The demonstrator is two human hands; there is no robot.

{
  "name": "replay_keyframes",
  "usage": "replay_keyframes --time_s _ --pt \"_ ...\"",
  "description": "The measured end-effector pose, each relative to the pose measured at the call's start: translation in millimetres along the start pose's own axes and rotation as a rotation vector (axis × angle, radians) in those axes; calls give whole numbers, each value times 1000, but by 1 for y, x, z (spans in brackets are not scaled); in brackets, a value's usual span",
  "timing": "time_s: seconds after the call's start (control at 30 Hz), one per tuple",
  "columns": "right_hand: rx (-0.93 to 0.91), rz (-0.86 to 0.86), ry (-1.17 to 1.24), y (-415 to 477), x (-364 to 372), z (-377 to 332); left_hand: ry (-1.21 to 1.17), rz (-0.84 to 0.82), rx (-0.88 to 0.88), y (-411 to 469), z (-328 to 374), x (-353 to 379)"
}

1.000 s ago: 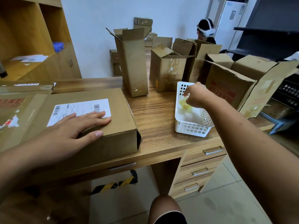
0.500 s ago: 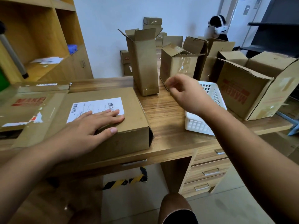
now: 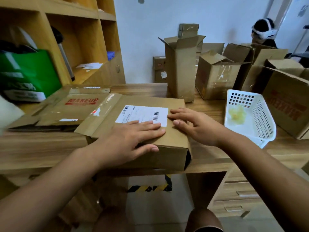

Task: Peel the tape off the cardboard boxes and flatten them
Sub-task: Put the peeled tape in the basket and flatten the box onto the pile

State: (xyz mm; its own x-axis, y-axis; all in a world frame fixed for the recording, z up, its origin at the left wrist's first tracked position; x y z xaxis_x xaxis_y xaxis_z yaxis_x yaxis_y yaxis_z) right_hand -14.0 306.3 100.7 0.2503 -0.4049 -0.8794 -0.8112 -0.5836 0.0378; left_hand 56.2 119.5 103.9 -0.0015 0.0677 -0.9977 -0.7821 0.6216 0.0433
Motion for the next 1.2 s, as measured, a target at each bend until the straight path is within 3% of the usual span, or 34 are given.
replay_keyframes --time_s 0.33,0.73,1.07,1.2 --pt "-74 127 -166 -41 4 -2 -113 56 14 -27 -18 4" --pt "-271 202 -360 -63 15 -22 -260 76 -204 -48 -77 -1" --pt "-190 314 -588 -54 40 -38 -159 86 -380 -46 -94 -4" --pt "-174 386 -608 -53 41 -40 -205 204 -308 -53 -59 -5"
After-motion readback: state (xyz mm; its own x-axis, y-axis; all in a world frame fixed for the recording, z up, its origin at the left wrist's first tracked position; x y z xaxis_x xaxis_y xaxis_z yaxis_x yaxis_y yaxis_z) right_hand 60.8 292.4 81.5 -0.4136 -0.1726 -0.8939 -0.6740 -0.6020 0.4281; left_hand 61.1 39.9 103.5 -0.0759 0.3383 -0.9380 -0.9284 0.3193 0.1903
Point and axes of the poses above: each hand's wrist, its own y-axis towards the middle knuckle, its own x-axis out of the palm, z = x × y, the point moved 7 cm from there along y, towards the middle knuckle, and after that the axes turned 7 degrees about -z, right-handed, at the moved point
